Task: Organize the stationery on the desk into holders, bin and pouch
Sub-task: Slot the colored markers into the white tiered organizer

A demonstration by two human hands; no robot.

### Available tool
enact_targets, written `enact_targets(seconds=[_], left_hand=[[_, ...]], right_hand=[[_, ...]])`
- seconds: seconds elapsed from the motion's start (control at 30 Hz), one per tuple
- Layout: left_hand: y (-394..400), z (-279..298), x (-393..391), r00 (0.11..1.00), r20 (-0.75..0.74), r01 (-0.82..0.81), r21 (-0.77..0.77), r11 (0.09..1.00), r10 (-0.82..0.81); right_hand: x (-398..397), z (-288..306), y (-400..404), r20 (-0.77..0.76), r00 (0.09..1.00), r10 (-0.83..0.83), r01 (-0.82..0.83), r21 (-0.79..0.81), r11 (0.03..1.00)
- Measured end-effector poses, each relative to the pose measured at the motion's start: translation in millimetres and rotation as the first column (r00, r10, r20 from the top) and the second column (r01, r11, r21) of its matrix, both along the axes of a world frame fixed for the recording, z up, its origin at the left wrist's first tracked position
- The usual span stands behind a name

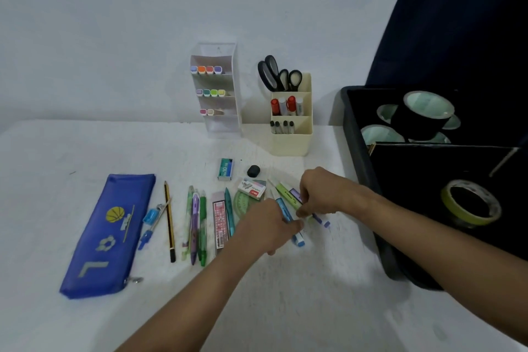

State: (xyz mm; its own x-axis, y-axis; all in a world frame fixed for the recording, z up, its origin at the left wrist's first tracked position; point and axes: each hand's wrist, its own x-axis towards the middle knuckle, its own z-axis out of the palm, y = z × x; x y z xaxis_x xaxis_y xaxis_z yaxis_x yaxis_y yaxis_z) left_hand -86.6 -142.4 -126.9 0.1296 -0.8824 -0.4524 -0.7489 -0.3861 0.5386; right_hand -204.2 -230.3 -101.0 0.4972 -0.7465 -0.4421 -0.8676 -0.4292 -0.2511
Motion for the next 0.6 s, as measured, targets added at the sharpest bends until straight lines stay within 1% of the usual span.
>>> enact_targets(seconds=[0.1,0.2,0.3,0.4,0.47,0.6], left_hand=[[0,-3,-2,0.998,-0.012,-0.061,-0.012,0.998,0.06],[0,-1,-2,0.994,-0.006,-0.107,0.028,0.994,0.108],[5,8,3,0.989,-0.018,-0.144,0.003,0.99,0.144],[9,23,20,0.977,-0.022,-0.212,-0.152,0.965,0.211],[10,33,35,0.97,0.018,-0.226,-0.287,0.931,0.241],[6,51,73,0.955,0.002,-0.257,-0.496,0.829,0.297]], right_hand=[[-1,-4,-1,0.011,1.0,-0.01,0.01,0.005,1.0],[-3,-3,-3,0.027,0.998,-0.053,0.053,0.021,0.998],[-5,3,-6,0.094,0.989,-0.115,0.112,0.039,0.993],[-7,15,-10,0.252,0.955,-0.157,0.133,0.112,0.985],[-8,23,-11,0.38,0.905,-0.192,0.156,0.124,0.98],[5,40,-11,0.577,0.793,-0.196,0.234,0.009,0.972]])
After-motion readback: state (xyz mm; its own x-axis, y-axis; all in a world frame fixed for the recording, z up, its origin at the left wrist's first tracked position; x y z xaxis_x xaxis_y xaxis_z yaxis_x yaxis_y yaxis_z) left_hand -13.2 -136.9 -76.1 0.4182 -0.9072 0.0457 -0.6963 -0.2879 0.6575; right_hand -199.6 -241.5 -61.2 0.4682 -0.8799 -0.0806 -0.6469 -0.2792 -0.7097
